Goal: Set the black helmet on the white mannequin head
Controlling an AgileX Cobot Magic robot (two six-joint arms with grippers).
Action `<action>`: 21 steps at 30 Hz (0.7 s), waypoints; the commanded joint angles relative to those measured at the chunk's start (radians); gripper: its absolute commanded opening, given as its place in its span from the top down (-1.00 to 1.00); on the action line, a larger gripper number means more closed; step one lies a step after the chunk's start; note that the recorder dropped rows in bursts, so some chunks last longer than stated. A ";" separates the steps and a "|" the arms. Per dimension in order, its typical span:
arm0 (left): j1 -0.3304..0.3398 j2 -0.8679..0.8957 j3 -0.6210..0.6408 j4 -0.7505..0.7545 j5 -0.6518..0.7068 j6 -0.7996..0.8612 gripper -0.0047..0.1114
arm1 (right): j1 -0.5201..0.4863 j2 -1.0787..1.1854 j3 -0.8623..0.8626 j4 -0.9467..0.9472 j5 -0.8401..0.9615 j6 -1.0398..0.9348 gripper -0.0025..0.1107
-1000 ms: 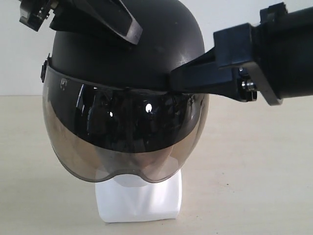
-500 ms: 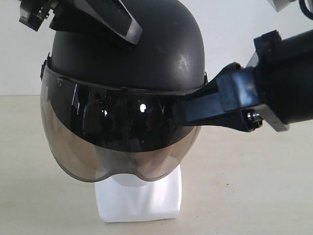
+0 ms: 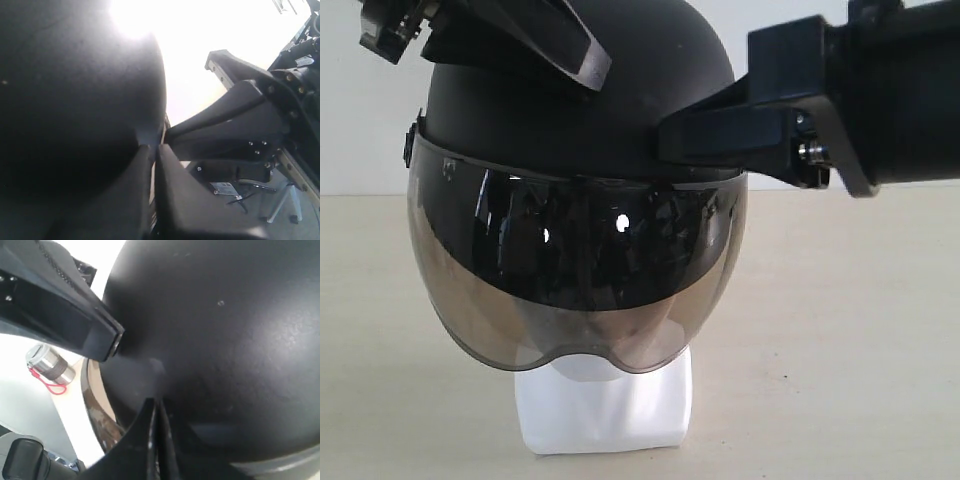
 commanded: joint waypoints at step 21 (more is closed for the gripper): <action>0.000 0.009 0.003 0.026 -0.002 -0.010 0.84 | 0.161 0.076 -0.001 -0.237 -0.047 0.126 0.96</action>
